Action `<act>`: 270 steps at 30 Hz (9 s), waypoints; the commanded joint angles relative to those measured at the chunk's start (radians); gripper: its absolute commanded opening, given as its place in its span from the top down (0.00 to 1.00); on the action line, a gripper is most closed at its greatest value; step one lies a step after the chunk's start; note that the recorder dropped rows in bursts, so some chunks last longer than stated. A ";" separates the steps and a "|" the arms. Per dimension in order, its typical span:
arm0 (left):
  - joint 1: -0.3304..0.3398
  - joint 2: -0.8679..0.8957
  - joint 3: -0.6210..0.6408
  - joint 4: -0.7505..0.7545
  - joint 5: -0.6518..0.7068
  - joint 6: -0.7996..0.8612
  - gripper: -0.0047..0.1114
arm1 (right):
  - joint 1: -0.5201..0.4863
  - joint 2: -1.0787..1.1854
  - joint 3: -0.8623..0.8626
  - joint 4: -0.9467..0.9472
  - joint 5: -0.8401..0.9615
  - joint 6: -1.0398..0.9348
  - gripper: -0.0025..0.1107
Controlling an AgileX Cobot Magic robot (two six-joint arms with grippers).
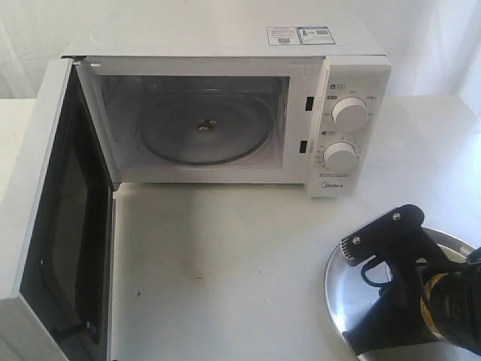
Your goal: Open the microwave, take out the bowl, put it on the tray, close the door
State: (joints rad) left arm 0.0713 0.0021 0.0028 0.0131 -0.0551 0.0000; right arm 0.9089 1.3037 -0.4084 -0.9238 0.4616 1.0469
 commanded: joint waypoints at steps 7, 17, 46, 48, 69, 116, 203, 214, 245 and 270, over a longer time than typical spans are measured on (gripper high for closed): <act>-0.002 -0.002 -0.003 -0.006 0.003 0.000 0.96 | 0.006 0.030 0.031 -0.026 -0.068 0.005 0.61; -0.002 -0.002 -0.003 -0.006 0.003 0.000 0.96 | 0.006 -0.130 -0.040 -0.286 -0.454 0.188 0.60; -0.002 -0.002 -0.003 -0.006 0.003 0.000 0.96 | 0.295 0.257 -0.771 -0.035 -0.674 -0.558 0.98; -0.002 -0.002 -0.003 -0.006 0.003 0.000 0.96 | 0.336 0.290 -0.807 0.061 -0.648 -0.675 0.98; -0.002 -0.002 -0.003 -0.006 0.003 0.000 0.96 | 0.427 0.516 -1.096 0.223 -0.462 -1.096 0.98; -0.002 -0.002 -0.003 -0.006 0.003 0.000 0.96 | 0.293 -0.630 -0.171 -0.406 -0.257 0.216 0.98; -0.002 -0.002 -0.003 -0.006 0.003 0.000 0.96 | -0.650 -1.294 0.408 0.906 -0.453 -1.022 0.98; -0.002 -0.002 -0.003 -0.006 0.003 0.000 0.96 | -0.650 -1.294 0.408 0.906 -0.436 -1.026 0.98; -0.002 -0.002 -0.003 -0.006 0.003 0.000 0.96 | -0.650 -1.294 0.408 0.906 -0.406 -1.026 0.98; -0.002 -0.002 -0.003 -0.006 0.003 0.000 0.96 | -0.650 -1.294 0.408 0.908 -0.406 -1.026 0.98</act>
State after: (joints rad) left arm 0.0713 0.0021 0.0028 0.0131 -0.0551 0.0000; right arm 0.2623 0.0118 -0.0054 -0.0208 0.0541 0.0328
